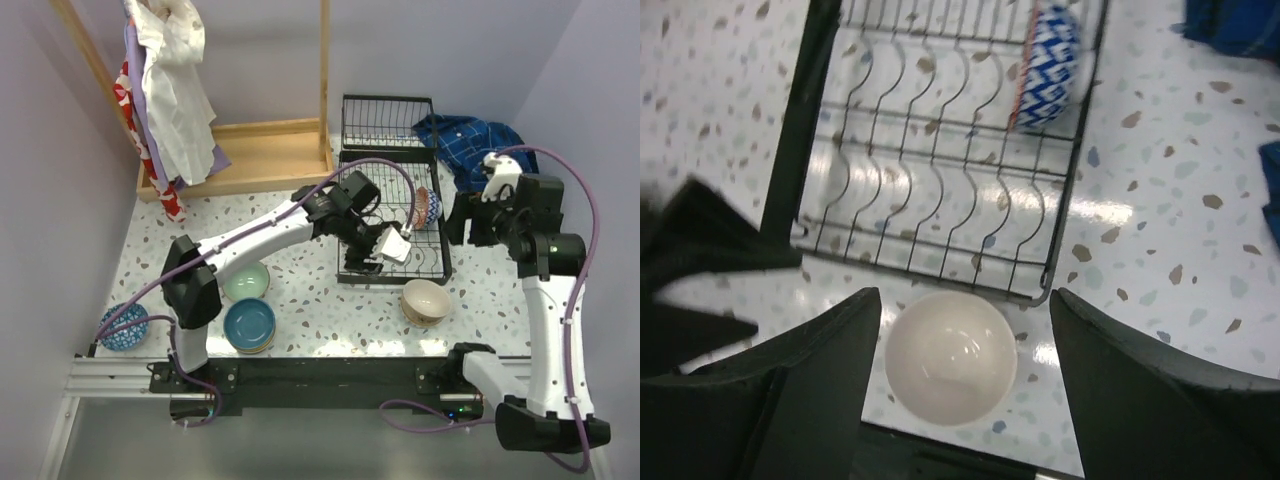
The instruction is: Load the bowls into the dish rack
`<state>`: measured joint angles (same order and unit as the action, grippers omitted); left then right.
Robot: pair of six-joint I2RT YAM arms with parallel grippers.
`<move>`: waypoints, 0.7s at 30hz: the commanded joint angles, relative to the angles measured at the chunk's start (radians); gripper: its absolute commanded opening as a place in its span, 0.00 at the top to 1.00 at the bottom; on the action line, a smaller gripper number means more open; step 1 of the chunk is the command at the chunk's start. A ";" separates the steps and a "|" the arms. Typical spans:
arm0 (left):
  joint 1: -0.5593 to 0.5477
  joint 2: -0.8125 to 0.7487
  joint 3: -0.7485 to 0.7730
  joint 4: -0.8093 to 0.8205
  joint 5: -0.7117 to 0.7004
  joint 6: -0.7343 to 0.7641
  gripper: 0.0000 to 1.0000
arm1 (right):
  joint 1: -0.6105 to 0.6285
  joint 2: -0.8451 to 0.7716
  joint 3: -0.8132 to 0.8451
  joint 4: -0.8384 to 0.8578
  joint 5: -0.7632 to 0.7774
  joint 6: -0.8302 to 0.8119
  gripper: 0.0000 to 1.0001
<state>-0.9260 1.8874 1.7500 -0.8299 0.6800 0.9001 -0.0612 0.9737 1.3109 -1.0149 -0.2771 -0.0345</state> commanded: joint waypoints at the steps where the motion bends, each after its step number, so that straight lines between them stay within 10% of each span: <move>1: -0.080 0.033 0.058 -0.006 -0.025 0.029 0.32 | -0.144 0.069 0.091 0.121 0.059 0.312 0.27; 21: -0.257 0.279 0.278 -0.067 -0.146 0.026 0.45 | -0.255 0.096 0.128 0.033 0.107 0.202 0.24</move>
<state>-1.1637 2.1300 1.9694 -0.9112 0.5407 0.9482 -0.3096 1.1038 1.4471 -0.9733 -0.1734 0.1711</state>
